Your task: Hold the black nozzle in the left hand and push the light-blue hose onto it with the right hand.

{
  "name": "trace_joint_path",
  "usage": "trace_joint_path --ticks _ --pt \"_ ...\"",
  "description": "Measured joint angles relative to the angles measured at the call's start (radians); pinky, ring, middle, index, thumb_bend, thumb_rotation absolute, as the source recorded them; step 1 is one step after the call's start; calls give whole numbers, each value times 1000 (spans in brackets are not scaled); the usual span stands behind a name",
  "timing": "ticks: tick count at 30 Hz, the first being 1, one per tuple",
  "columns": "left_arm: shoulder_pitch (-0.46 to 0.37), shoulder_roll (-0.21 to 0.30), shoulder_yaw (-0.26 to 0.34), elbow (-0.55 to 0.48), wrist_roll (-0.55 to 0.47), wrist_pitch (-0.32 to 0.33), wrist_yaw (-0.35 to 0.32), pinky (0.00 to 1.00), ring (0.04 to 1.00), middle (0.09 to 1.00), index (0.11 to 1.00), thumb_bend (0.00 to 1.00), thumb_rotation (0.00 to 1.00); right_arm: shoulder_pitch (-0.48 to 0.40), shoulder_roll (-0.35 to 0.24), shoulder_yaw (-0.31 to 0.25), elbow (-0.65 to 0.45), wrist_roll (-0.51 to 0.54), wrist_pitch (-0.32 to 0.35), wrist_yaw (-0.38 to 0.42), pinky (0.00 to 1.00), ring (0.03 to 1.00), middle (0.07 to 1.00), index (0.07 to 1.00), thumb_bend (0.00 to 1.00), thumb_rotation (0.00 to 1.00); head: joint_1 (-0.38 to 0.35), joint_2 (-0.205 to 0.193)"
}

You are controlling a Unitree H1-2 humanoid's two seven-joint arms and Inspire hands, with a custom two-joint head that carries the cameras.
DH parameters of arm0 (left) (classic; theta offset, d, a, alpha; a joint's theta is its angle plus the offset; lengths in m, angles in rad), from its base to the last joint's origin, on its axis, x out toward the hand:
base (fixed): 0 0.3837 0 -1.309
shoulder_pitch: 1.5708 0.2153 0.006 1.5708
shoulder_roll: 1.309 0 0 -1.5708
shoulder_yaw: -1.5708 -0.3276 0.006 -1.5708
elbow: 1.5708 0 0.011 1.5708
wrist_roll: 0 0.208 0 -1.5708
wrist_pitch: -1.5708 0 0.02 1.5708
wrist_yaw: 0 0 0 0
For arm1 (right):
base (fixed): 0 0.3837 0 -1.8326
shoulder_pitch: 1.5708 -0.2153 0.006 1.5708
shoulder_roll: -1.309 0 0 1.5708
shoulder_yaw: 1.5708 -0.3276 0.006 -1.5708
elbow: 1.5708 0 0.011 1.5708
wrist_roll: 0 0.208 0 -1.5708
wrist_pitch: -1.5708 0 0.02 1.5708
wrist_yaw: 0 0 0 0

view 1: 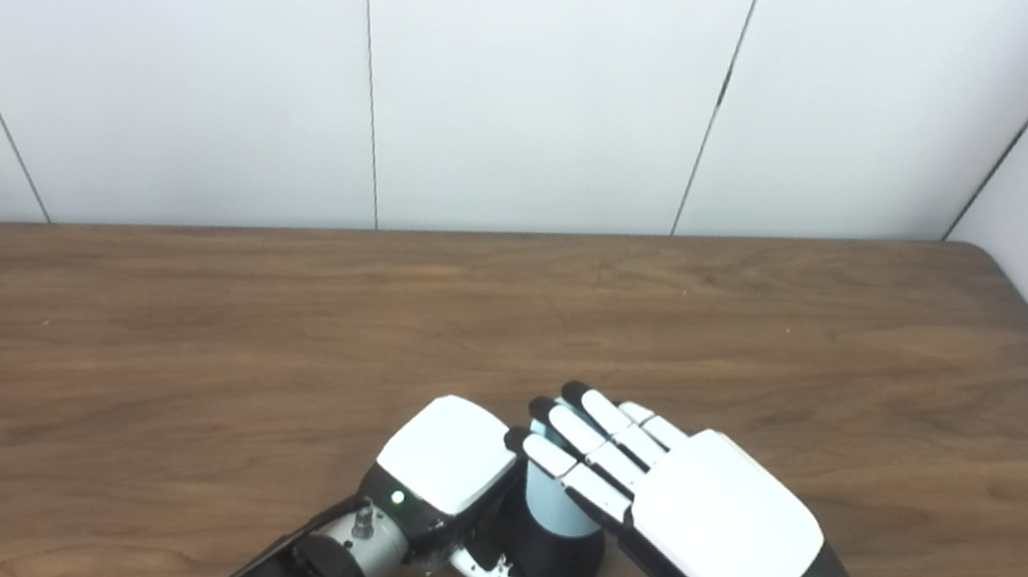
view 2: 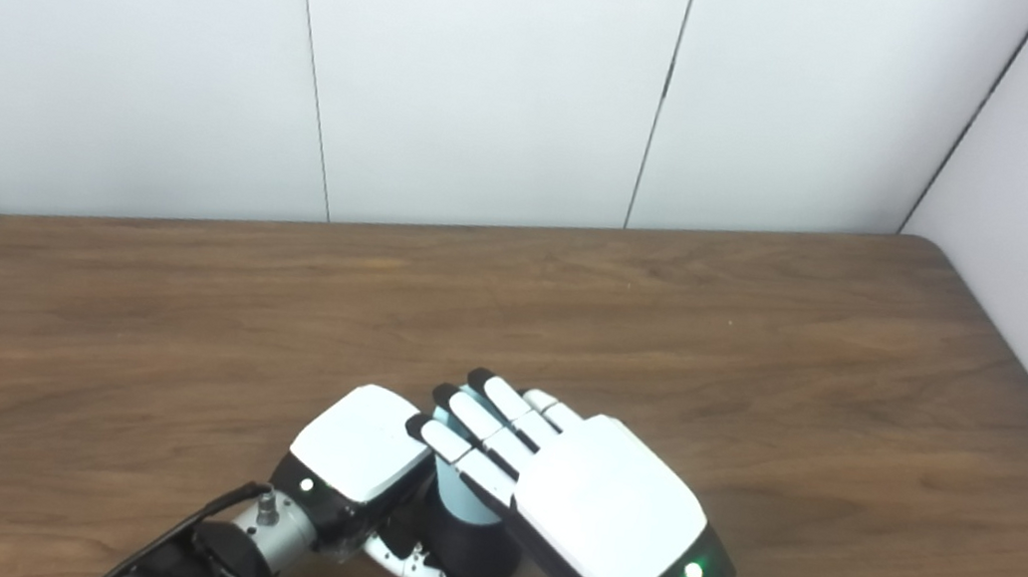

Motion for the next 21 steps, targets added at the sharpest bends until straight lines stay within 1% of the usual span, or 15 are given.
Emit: trace_joint_path --ticks 2,5,7,11,15,18,21 --pt "0 0 0 0 0 0 0 457 423 428 527 518 0 5 2 3 0 -8 0 -2 891 989 997 956 880 931 0 -2" --pt "0 0 0 0 0 0 0 422 397 418 527 516 0 23 6 11 8 -22 0 -13 895 990 1000 962 860 923 0 0" --pt "0 0 1 0 0 0 0 439 403 422 531 516 0 39 11 15 21 -29 -1 -31 905 998 1000 976 842 913 0 0" --pt "0 1 1 0 0 0 0 451 403 422 530 516 0 47 28 21 25 -48 -1 -42 909 1000 1000 987 830 919 2 0" --pt "0 1 1 0 0 0 0 417 381 415 528 517 0 62 30 28 31 -60 -1 -73 908 1000 1000 989 838 919 2 0" --pt "0 2 1 0 0 0 0 435 402 422 531 516 0 66 30 34 36 -67 -1 -88 906 1000 1000 984 839 921 2 0" --pt "0 2 1 0 0 0 0 457 414 425 531 516 0 69 30 37 38 -69 -1 -99 907 1000 1000 973 843 893 2 0"
